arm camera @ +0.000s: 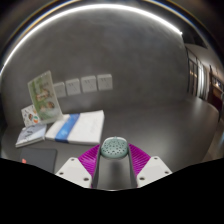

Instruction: Arrange mouse

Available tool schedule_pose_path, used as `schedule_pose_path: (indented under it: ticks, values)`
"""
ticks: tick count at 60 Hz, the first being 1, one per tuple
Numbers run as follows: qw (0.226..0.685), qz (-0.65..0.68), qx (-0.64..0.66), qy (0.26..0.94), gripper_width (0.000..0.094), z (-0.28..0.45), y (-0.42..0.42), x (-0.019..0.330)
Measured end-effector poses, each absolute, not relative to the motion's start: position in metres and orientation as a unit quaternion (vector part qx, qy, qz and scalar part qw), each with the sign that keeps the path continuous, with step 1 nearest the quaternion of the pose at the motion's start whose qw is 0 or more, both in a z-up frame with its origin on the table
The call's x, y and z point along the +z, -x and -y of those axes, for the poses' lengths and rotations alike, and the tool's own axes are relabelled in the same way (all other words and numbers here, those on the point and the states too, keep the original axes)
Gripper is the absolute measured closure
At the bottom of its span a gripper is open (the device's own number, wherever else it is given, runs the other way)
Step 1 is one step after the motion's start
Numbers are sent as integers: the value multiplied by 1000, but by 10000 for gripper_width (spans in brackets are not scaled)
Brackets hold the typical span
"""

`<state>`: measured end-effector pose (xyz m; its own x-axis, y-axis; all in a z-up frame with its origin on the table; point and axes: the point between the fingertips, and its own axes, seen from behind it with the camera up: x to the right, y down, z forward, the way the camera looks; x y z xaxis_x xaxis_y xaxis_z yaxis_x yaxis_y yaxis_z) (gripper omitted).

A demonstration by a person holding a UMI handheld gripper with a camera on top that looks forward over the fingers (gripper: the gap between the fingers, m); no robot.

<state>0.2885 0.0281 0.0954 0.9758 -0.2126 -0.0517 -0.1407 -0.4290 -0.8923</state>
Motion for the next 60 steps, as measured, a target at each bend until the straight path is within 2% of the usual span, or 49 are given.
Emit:
schedule_pose_path:
  ticks: [7,11,14,21,27,37,46,54,59,60]
  values:
    - [574,-93,-41,812,491,-18,-232,163]
    - [592,-86,-34,801,491,-18,-186,181]
    - [598,-80,-30,797,493,-17,-147,181]
    - [584,-69,-39,808,495,-20,-63,145]
    - [563,-68,-36,823,494,-15,3,99]
    - [504,-25,-55,861,491,1,75,24]
    - [491,-17,-58,869,483,6,92,-8]
    - [505,-28,-31,862,488,4,92,-5]
    - [502,-29,-17,864,425,2,92,-5]
    - [500,-31,-15,865,381,2,92,-5]
